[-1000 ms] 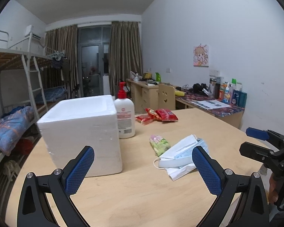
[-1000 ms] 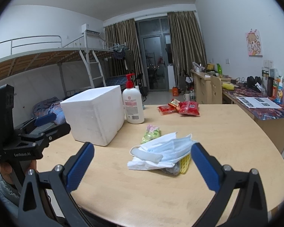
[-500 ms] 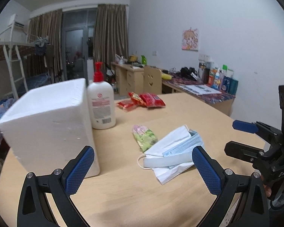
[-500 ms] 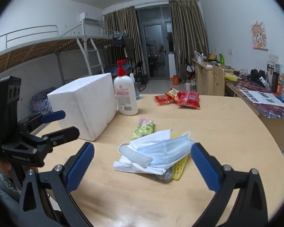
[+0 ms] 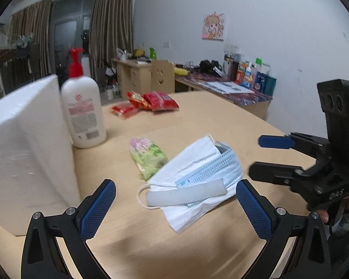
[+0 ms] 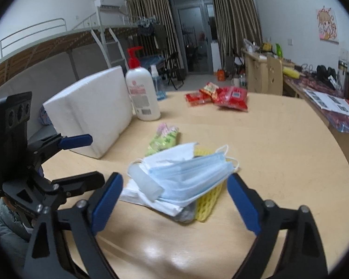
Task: Organize soft objects
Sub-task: 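Move both grippers down toward the pile of face masks, then close the left gripper on the white mask strip while the right gripper grasps a blue mask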
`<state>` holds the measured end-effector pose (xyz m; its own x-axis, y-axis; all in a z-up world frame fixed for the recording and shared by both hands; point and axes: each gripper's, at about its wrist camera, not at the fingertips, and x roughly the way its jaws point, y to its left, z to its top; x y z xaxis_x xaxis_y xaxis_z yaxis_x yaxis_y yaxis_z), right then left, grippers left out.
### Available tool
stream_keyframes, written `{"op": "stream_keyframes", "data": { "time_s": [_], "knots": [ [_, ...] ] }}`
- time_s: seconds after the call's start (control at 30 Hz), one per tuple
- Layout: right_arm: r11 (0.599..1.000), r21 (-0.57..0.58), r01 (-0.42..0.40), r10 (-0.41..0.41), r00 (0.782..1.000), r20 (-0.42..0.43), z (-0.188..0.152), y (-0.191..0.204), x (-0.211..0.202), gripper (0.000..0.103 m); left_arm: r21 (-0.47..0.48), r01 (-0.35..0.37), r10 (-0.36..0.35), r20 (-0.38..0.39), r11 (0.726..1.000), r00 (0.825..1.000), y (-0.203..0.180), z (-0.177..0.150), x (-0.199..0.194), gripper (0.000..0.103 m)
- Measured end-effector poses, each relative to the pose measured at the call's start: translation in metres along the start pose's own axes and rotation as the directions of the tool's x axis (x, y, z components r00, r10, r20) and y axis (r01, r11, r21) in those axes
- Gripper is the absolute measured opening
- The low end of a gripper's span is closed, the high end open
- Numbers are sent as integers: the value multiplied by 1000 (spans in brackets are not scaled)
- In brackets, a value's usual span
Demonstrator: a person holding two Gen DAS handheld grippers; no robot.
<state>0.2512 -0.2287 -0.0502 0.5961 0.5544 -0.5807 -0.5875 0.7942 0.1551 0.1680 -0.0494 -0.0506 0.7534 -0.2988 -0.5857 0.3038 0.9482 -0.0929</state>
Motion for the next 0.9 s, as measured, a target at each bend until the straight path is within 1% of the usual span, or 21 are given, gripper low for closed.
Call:
{"op": "stream_keyframes", "data": {
  "time_s": [0.1,0.17,0.27,0.33,0.43,0.5,0.57,0.63,0.67,0.73,0.83,0.9],
  "knots": [
    [1000,4,-19,19,999,-38,1,-6,10,79,-20,45,-46,-55,999,997,-2,-1,16,103],
    [999,3,-44,44,998,-47,2,-9,13,78,-25,68,-70,-87,997,994,-3,0,26,103],
    [998,-1,-58,58,997,-60,3,-12,17,78,-58,79,-85,-123,995,989,2,3,39,101],
    [997,3,-80,80,995,-68,4,-14,20,78,-63,82,-91,-143,995,986,4,6,45,101],
    [995,22,-93,94,993,-65,3,-21,19,78,-30,119,-122,-178,993,976,-1,11,52,100],
    [993,38,-110,112,992,-62,4,-25,17,78,32,132,-123,-200,991,972,-8,13,57,100],
    [992,43,-122,124,991,-58,2,-27,13,78,87,145,-120,-244,986,962,-13,12,62,93],
    [992,45,-121,123,991,-56,0,-29,11,78,116,159,-121,-282,980,952,-15,11,68,89],
    [992,47,-121,123,991,-54,0,-30,11,78,135,165,-119,-299,977,947,-17,10,73,84],
    [991,58,-122,125,991,-52,-1,-34,10,79,159,146,-92,-307,976,947,-18,9,77,80],
    [989,73,-129,133,990,-52,-2,-37,11,79,185,160,-97,-309,970,946,-18,8,79,76],
    [988,78,-133,137,989,-56,-2,-37,11,79,203,173,-103,-313,964,944,-16,9,80,76]
  ]
}}
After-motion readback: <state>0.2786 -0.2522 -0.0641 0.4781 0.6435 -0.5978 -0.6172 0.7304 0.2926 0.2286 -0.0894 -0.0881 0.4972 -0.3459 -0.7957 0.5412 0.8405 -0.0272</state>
